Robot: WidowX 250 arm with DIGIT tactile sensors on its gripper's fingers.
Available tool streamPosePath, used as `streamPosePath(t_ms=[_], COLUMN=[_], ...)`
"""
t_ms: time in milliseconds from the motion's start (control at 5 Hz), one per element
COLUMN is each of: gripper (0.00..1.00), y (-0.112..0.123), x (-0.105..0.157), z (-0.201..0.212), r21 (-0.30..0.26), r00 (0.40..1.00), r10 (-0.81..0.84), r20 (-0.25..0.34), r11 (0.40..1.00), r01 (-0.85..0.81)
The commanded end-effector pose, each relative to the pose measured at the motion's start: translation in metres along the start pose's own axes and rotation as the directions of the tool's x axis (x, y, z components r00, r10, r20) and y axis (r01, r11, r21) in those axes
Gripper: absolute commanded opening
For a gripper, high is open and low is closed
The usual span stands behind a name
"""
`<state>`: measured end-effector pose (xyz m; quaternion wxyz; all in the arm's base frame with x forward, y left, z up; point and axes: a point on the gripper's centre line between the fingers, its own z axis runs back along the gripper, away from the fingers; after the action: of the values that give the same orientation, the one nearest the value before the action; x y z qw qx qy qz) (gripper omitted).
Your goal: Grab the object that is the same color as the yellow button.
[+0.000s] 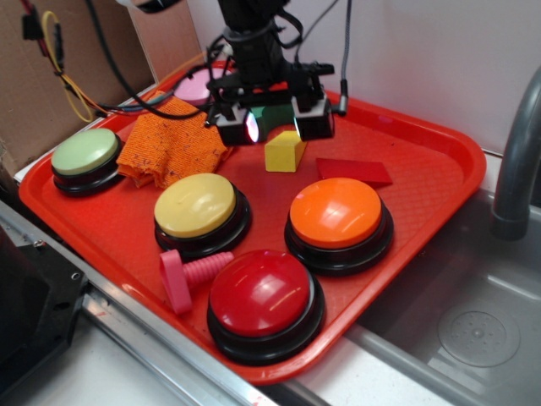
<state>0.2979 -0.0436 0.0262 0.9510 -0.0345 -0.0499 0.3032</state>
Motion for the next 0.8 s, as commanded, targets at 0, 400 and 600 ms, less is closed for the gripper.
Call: streamPosePath(t_ms=[0, 400, 600], gripper=[0.9, 0.0, 0.0], y=[-0.007, -0.002, -0.004], x=[0.014, 0.017, 0.014], z=[-0.011, 0.01, 0.044], r21=[-0.047, -0.013, -0.004], r00=[1.0, 0.996, 0.951], r10=[0.029, -0.091, -0.307], r20=[0.011, -0.015, -0.04], r11=[0.998, 0.996, 0.952], r01=[-0.029, 0.091, 0.307])
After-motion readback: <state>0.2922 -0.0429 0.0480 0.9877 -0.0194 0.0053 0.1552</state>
